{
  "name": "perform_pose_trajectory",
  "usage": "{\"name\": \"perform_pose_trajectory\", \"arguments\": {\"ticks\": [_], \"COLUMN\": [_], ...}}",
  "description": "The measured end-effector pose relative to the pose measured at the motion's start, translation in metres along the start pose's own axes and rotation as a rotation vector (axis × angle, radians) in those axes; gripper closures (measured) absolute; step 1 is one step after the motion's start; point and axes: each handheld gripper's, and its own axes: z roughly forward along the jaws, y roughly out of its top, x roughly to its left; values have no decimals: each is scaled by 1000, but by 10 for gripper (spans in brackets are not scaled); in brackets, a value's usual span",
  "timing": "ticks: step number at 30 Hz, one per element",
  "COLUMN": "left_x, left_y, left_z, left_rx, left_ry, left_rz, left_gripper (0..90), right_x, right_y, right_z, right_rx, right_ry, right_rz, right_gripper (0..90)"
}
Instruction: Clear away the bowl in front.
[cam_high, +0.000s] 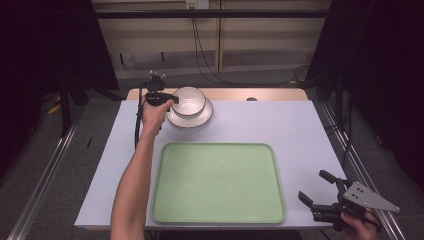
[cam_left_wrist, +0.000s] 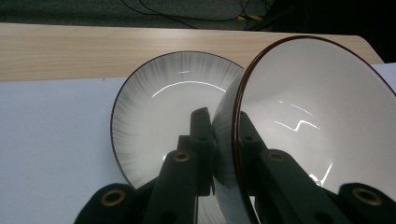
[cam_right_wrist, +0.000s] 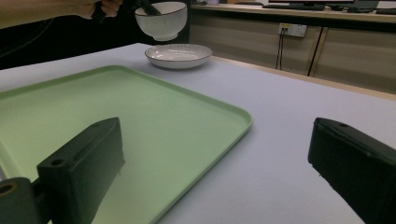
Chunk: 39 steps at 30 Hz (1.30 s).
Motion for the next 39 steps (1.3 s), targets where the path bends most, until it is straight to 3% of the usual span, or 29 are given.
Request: {"name": "perform_pose_trajectory", "arguments": {"ticks": [11,17,19,24,28,30,36,39], "left_x": [-16,-28,-33,-41,-50,-52,-69,-82], "left_y": [-6,-7,-7,-9,-11,-12,-19,-24], "left_z": [-3,-9,-10,-10,-10,-10,-8,-2], "left_rx": [-5,13,21,13,32,36,43,74], "left_ry": [-54,-82,-67,-112,-108,-128,-162,-178], "left_rz": [30,74,74,81,123,115,137,168], "left_gripper": [820,820,820,820,820,820,820,820], "right_x": [1,1,1,0,-1,-1,0,1], "right_y": [0,0,0,0,1,1,0,1], "right_z": [0,0,0,0,0,0,2,0], "right_rx": [-16,-24,-28,-32,-36,-35,-50,-55], "right_ry": [-9,-10,-12,-16,-22,-19,-14,-21], "right_rz": [2,6,5,4,8,9,20,22], "right_gripper": [29,29,29,30,29,29,30,30]}}
